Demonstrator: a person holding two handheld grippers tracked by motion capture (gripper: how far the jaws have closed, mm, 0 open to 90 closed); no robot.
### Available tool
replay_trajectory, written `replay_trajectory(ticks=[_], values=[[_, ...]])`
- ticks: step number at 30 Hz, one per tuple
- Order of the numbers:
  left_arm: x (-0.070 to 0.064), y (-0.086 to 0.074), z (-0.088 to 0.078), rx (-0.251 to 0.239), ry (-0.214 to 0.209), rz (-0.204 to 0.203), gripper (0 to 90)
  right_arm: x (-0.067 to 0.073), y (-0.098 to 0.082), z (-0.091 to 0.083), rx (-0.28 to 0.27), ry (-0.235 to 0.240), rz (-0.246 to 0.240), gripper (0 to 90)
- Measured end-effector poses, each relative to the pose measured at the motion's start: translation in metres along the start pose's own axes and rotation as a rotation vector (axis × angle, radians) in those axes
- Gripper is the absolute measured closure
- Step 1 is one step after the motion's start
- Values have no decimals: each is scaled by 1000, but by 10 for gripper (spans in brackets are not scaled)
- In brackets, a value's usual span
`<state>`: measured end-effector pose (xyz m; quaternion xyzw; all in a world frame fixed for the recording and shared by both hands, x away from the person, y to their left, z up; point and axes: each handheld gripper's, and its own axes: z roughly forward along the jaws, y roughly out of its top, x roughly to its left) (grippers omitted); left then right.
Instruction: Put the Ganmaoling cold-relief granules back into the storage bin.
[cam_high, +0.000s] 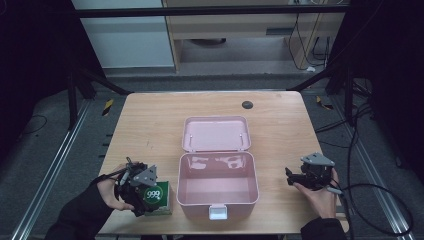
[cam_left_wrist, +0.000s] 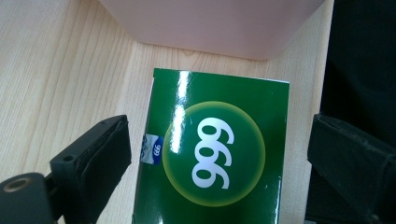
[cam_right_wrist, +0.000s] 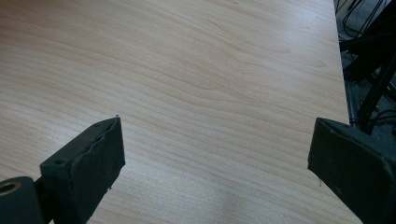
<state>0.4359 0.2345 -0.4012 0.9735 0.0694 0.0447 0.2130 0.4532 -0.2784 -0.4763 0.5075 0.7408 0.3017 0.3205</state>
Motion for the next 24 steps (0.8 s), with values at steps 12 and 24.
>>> replay_trajectory(ticks=[12,24], values=[[3,2,8,36,7,7,39,1,0,2,21,5,-19,33],[5,0,19,74,-16,9,47,3,-1,5,35,11,-44,29]])
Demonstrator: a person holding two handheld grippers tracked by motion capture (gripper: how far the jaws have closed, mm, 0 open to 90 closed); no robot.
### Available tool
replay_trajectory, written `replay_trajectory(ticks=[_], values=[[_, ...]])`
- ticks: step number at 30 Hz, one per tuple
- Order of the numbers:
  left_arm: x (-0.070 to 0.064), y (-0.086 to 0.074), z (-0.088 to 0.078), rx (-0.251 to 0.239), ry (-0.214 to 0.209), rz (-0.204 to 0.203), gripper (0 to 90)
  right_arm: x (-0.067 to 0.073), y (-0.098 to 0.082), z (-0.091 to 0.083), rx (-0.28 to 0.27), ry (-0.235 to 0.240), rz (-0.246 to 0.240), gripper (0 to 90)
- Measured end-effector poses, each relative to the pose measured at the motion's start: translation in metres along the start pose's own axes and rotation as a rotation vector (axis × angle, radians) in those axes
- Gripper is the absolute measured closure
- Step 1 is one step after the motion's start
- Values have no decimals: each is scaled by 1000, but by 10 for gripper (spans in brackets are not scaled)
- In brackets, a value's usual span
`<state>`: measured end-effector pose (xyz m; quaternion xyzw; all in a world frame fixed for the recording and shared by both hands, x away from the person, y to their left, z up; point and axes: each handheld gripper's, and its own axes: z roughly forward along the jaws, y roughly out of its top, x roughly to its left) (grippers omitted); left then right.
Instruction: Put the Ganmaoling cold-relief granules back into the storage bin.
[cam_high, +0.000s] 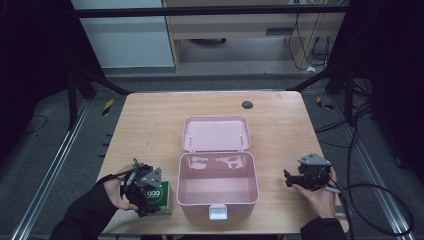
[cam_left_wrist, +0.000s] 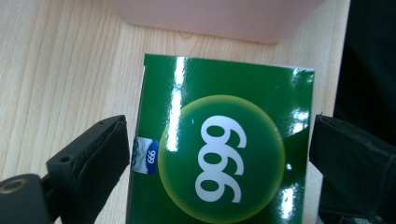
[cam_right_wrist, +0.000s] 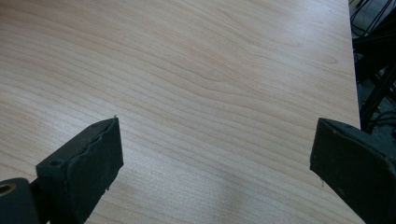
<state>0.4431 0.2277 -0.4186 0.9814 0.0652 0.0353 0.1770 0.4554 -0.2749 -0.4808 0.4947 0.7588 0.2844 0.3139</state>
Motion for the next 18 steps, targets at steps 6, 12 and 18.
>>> replay_trajectory(ticks=[6,12,18], values=[[2,-3,8,14,-16,0,53,1,0,1,10,6,-13,29],[4,-7,14,31,-32,-19,86,1,0,2,13,7,-19,29],[5,-6,15,38,-37,-7,100,1,0,2,17,9,-17,29]])
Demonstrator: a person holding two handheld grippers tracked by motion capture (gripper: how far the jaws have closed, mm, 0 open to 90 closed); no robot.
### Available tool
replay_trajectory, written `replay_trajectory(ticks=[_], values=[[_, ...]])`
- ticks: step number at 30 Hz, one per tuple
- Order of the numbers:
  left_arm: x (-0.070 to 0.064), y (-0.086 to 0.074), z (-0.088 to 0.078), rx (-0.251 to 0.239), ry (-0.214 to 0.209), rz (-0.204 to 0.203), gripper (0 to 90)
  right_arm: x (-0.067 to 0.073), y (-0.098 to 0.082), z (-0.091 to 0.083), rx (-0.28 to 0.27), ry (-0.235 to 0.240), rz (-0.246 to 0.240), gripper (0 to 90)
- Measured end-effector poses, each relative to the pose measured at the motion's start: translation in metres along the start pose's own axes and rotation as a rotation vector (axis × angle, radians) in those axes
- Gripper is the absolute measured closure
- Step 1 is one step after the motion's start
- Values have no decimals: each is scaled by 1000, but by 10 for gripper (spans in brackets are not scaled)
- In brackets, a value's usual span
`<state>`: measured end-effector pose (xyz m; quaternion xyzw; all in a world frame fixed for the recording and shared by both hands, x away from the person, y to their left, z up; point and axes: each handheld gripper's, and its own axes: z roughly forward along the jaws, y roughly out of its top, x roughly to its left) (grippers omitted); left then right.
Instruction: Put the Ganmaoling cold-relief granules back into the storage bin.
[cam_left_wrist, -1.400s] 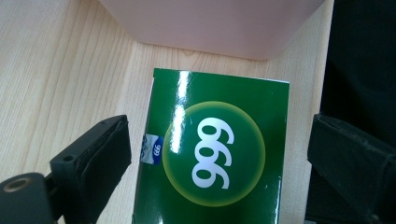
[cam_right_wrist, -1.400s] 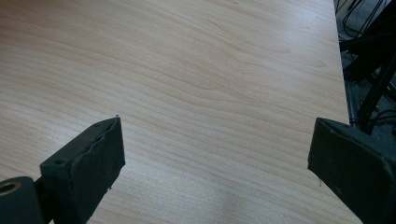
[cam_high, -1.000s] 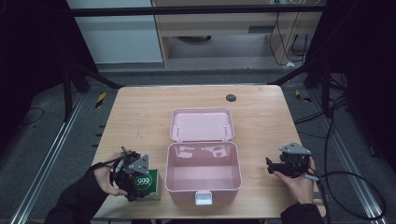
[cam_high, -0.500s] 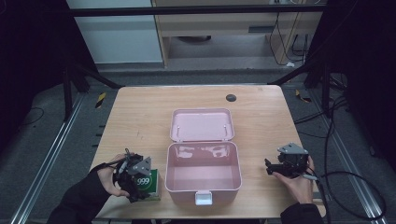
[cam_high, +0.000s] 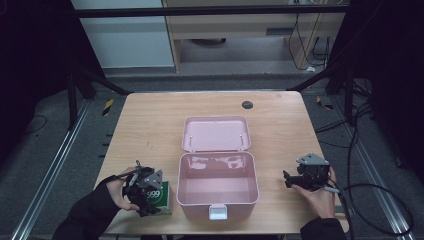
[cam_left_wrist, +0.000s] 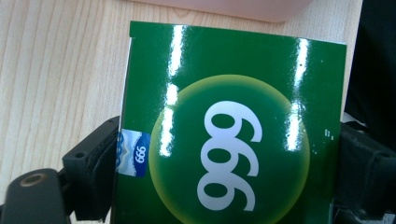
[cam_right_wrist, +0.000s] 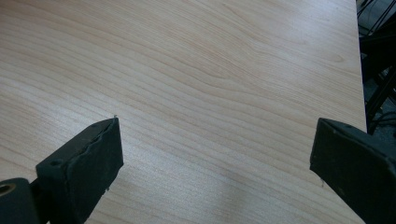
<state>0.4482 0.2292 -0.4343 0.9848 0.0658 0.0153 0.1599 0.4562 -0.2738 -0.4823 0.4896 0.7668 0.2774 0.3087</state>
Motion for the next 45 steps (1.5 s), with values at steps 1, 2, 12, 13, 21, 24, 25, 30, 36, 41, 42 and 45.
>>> replay_trajectory(ticks=[1,2,12,13,21,24,25,30,36,41,42,45], values=[[0,0,0,2,0,3,104,0,0,0,-1,2,0,29],[0,0,0,3,-1,4,110,0,0,0,-5,3,-1,29],[-1,2,-2,21,1,5,140,0,0,0,3,7,0,32],[-1,2,-2,25,3,8,141,-1,0,0,4,7,0,33],[-3,4,-4,36,-3,8,147,-1,0,0,5,8,1,34],[-3,6,-7,23,-15,8,147,-1,0,0,5,8,1,35],[-3,6,-10,20,-15,5,147,-1,0,0,5,8,1,35],[-3,8,-26,9,2,4,148,-3,-2,1,0,8,8,37],[-2,10,-49,-8,37,-2,148,-2,-2,1,0,7,8,38],[0,12,-69,-16,69,-11,148,-2,-2,1,0,8,11,38],[0,13,-73,-21,73,-14,148,-2,-2,1,1,8,16,38],[0,16,-84,-36,81,-14,148,-2,-2,1,-1,7,11,39]])
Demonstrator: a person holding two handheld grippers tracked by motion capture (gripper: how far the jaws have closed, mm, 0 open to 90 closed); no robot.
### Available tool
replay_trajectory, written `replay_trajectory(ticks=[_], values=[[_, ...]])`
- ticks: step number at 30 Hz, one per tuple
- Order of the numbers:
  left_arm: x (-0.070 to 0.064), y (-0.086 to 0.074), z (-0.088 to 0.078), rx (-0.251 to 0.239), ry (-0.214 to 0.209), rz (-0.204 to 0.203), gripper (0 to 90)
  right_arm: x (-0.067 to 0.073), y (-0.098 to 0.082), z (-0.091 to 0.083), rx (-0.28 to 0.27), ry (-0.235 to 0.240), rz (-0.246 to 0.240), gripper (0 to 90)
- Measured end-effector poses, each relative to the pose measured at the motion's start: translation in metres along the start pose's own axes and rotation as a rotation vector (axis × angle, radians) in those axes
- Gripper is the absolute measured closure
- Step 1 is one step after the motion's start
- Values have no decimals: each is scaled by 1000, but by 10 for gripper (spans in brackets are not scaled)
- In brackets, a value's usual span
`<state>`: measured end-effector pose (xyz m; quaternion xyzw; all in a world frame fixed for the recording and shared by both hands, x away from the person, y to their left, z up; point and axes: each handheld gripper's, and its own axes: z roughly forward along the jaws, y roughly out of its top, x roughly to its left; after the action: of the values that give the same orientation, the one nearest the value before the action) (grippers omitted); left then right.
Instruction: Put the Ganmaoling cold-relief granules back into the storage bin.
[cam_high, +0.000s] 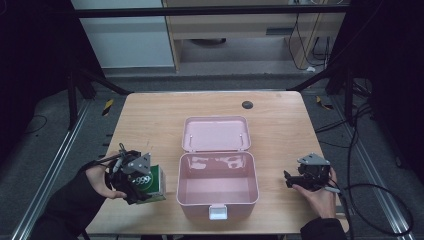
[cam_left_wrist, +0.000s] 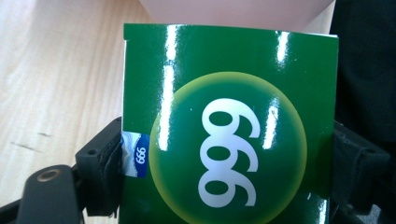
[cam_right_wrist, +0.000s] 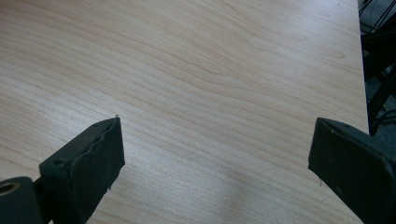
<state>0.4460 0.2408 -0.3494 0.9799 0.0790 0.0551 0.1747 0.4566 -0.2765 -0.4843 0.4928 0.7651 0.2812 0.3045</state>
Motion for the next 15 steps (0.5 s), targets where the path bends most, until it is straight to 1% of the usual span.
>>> replay_trajectory(ticks=[3,4,5,7,10,15], values=[[3,6,-12,-14,8,-6,148,0,0,0,2,2,-4,40],[3,6,-12,-14,8,-6,148,0,0,0,2,2,-4,40],[3,9,-16,-12,12,-2,148,0,0,0,0,2,-4,40],[4,12,-21,-15,7,3,148,0,0,0,-1,2,4,41],[5,18,-27,-17,3,6,148,0,0,0,-1,3,3,41],[8,25,-34,-28,3,0,149,-1,0,0,0,4,2,41]])
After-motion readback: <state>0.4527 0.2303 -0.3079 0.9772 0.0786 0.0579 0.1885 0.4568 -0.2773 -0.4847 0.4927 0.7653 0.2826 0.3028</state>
